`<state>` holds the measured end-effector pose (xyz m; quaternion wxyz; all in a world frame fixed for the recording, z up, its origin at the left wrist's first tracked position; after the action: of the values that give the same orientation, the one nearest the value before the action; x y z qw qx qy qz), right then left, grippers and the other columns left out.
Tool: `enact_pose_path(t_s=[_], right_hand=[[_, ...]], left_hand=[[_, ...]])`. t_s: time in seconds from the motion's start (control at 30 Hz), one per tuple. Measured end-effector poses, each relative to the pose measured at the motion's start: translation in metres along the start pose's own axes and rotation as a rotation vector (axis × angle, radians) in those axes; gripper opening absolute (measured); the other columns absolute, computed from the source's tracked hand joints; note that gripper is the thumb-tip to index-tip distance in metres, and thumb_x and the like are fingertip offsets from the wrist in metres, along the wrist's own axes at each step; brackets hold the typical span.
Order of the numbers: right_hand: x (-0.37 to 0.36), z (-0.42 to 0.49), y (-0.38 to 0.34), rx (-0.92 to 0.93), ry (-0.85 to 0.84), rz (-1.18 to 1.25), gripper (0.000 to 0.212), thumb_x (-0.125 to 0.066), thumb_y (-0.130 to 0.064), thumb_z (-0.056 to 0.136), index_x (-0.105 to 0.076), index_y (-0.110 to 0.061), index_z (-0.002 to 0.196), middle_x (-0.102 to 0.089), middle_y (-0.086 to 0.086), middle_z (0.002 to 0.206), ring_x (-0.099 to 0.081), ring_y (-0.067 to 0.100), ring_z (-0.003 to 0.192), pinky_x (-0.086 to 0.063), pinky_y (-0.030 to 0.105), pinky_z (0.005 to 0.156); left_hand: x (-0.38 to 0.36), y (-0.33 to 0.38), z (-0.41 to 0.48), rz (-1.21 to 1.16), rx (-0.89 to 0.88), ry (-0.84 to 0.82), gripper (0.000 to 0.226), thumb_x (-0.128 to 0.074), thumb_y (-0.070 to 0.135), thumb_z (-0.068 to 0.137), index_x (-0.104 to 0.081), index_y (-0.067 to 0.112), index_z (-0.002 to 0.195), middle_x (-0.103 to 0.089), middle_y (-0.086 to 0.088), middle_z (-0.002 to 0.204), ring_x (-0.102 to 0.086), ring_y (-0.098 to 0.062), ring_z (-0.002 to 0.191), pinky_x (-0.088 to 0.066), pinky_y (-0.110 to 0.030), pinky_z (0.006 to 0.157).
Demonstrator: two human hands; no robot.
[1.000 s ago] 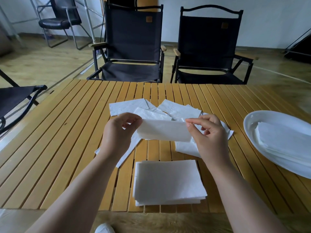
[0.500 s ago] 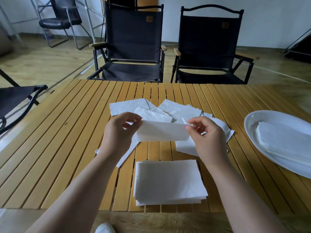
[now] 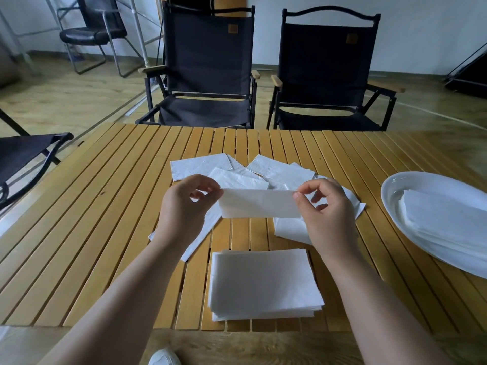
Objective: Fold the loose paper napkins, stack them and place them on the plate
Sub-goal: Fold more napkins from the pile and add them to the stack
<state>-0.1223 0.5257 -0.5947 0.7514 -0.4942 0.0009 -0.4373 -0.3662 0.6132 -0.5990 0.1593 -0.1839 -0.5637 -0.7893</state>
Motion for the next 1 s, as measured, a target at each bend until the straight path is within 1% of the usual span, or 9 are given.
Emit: enact_pose_path(t_s=[0.07, 0.13, 0.23, 0.4, 0.53, 0.67, 0.8, 0.93, 1.0], right_hand=[[-0.0038, -0.0006, 0.0007, -0.047, -0.065, 0.057, 0.011, -0.070, -0.017, 0.091, -0.062, -0.025, 0.091, -0.057, -0.030, 0.099, -0.056, -0.005, 0.100, -0.054, 0.028, 0.078], [-0.0070, -0.0017, -0.0001, -0.059, -0.116, 0.082, 0.013, -0.067, -0.018, 0.093, -0.059, -0.028, 0.092, -0.057, -0.033, 0.106, -0.053, -0.015, 0.106, -0.051, 0.026, 0.088], [-0.0080, -0.0019, 0.0007, -0.114, -0.139, 0.158, 0.011, -0.064, -0.020, 0.095, -0.057, -0.027, 0.092, -0.068, -0.015, 0.096, -0.063, -0.003, 0.095, -0.049, 0.009, 0.073], [-0.0098, -0.0016, 0.0021, -0.156, -0.160, 0.130, 0.002, -0.062, -0.024, 0.098, -0.060, -0.024, 0.099, -0.071, -0.011, 0.086, -0.061, -0.009, 0.084, -0.043, 0.004, 0.060], [-0.0104, -0.0013, 0.0032, -0.188, -0.167, 0.128, 0.007, -0.063, -0.024, 0.097, -0.062, -0.029, 0.102, -0.069, -0.017, 0.087, -0.060, -0.013, 0.086, -0.042, 0.003, 0.059], [-0.0100, -0.0023, 0.0030, -0.195, -0.168, 0.116, 0.007, -0.065, -0.026, 0.096, -0.064, -0.032, 0.094, -0.070, -0.019, 0.086, -0.061, -0.010, 0.087, -0.044, 0.004, 0.062], [-0.0085, -0.0028, 0.0004, -0.189, -0.152, 0.110, 0.009, -0.065, -0.025, 0.096, -0.066, -0.032, 0.091, -0.068, -0.019, 0.085, -0.061, -0.004, 0.086, -0.047, 0.006, 0.063], [-0.0079, -0.0031, 0.0018, -0.257, -0.075, 0.148, 0.009, -0.065, -0.023, 0.096, -0.066, -0.030, 0.089, -0.067, -0.021, 0.084, -0.060, -0.012, 0.082, -0.042, 0.002, 0.061], [-0.0102, -0.0054, -0.0003, -0.290, -0.061, 0.186, 0.007, -0.066, -0.024, 0.096, -0.067, -0.028, 0.090, -0.069, -0.019, 0.084, -0.060, -0.015, 0.081, -0.042, 0.001, 0.062]], left_hand=[[-0.0025, 0.0005, -0.0002, -0.053, 0.008, -0.024, 0.008, -0.067, 0.020, 0.092, -0.067, 0.027, 0.089, -0.068, 0.017, 0.096, -0.063, -0.009, 0.095, -0.059, -0.044, 0.079], [-0.0058, 0.0028, -0.0010, -0.134, 0.026, -0.059, 0.008, -0.062, 0.017, 0.095, -0.064, 0.023, 0.092, -0.070, 0.015, 0.099, -0.063, -0.004, 0.100, -0.058, -0.039, 0.084], [-0.0101, 0.0040, -0.0037, -0.241, 0.117, -0.106, 0.010, -0.057, 0.014, 0.098, -0.058, 0.021, 0.091, -0.071, 0.010, 0.095, -0.065, -0.010, 0.096, -0.058, -0.030, 0.080], [-0.0097, 0.0028, -0.0068, -0.331, 0.230, -0.141, 0.003, -0.058, 0.024, 0.099, -0.060, 0.021, 0.100, -0.072, 0.001, 0.094, -0.065, -0.023, 0.094, -0.058, -0.043, 0.080], [-0.0098, 0.0018, -0.0073, -0.325, 0.235, -0.204, 0.020, -0.065, 0.025, 0.094, -0.064, 0.025, 0.114, -0.072, 0.001, 0.100, -0.064, -0.017, 0.095, -0.056, -0.033, 0.075], [-0.0092, -0.0006, -0.0057, -0.285, 0.233, -0.197, 0.008, -0.065, 0.020, 0.094, -0.072, 0.020, 0.099, -0.071, 0.008, 0.089, -0.063, -0.018, 0.088, -0.049, -0.031, 0.069], [-0.0060, -0.0004, -0.0037, -0.192, 0.219, -0.127, 0.007, -0.065, 0.021, 0.094, -0.071, 0.024, 0.097, -0.068, 0.011, 0.097, -0.062, -0.010, 0.084, -0.050, -0.024, 0.063], [-0.0027, -0.0021, -0.0045, -0.097, 0.254, -0.020, 0.009, -0.067, 0.031, 0.092, -0.065, 0.025, 0.099, -0.065, 0.002, 0.091, -0.059, -0.014, 0.071, -0.051, -0.034, 0.061], [-0.0103, 0.0024, -0.0088, -0.194, 0.301, -0.091, 0.012, -0.060, 0.029, 0.096, -0.066, 0.018, 0.097, -0.069, -0.002, 0.086, -0.063, -0.013, 0.070, -0.052, -0.028, 0.060]])
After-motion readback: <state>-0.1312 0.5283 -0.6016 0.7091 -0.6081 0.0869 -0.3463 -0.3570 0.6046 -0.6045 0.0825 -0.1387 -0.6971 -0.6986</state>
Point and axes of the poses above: each hand's wrist, its own z-axis towards the middle knuckle, its own x-axis out of the back of the hand, y = z × x, the point moved 5 cm from there along z, towards the middle knuckle
